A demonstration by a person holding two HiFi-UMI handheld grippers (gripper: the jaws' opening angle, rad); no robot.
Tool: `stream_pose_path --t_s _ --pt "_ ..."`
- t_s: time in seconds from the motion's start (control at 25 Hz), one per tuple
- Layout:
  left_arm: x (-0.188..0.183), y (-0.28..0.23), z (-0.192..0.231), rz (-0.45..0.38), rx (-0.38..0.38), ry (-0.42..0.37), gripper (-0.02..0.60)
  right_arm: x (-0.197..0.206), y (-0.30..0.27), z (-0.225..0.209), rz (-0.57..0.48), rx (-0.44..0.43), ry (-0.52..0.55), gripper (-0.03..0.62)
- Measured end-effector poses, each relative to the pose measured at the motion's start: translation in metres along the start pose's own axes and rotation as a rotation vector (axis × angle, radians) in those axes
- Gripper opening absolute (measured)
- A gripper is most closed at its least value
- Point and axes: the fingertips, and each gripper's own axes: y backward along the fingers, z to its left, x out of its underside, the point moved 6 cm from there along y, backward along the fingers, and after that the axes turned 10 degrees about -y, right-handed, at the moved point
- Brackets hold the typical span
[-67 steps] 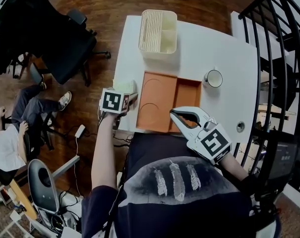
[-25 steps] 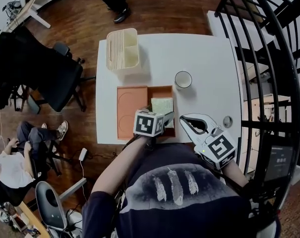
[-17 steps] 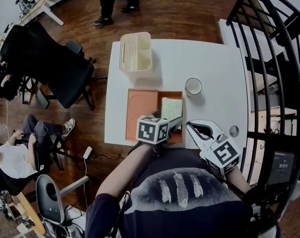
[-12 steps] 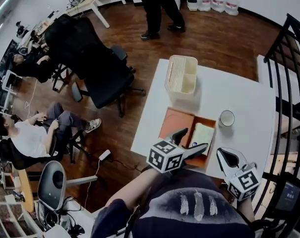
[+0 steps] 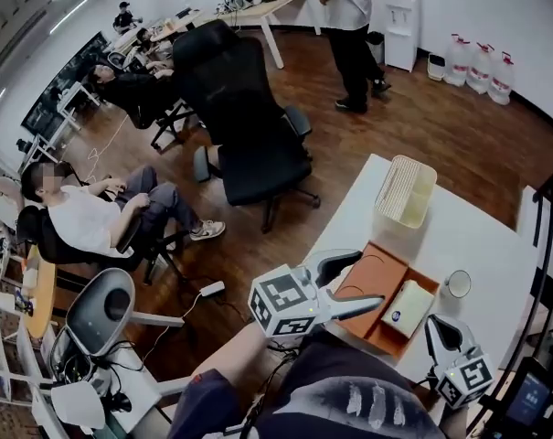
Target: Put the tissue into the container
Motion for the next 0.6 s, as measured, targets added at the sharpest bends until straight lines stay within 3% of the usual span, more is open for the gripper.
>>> stream_pose_path --t_s 0.16,0.24,0.32,0.4,0.6 --pt "0.007 0.007 0.003 0.009 0.007 -0.002 0.357 -0.007 -0.014 0.01 -0.014 -0.046 -0.02 0.003" --pt "0.01 0.011 0.005 0.012 -0.007 -0.015 0.306 -0.009 -0.018 0.014 -0.022 -0.064 -0.04 0.003" --pt "0.013 0.019 0.012 0.0 -0.029 -0.013 0.213 -0.011 -0.023 0.018 -0.033 -0.08 -0.061 0.003" --pt "0.015 0.029 0.02 -0.025 -0.046 0.017 0.032 -0.015 -0.029 0.023 -0.051 -0.095 -0.084 0.003" --pt "0.023 0.043 0.026 -0.033 -0.004 0.074 0.014 -0.021 -0.041 0.031 -0.085 -0.139 -0.165 0.003"
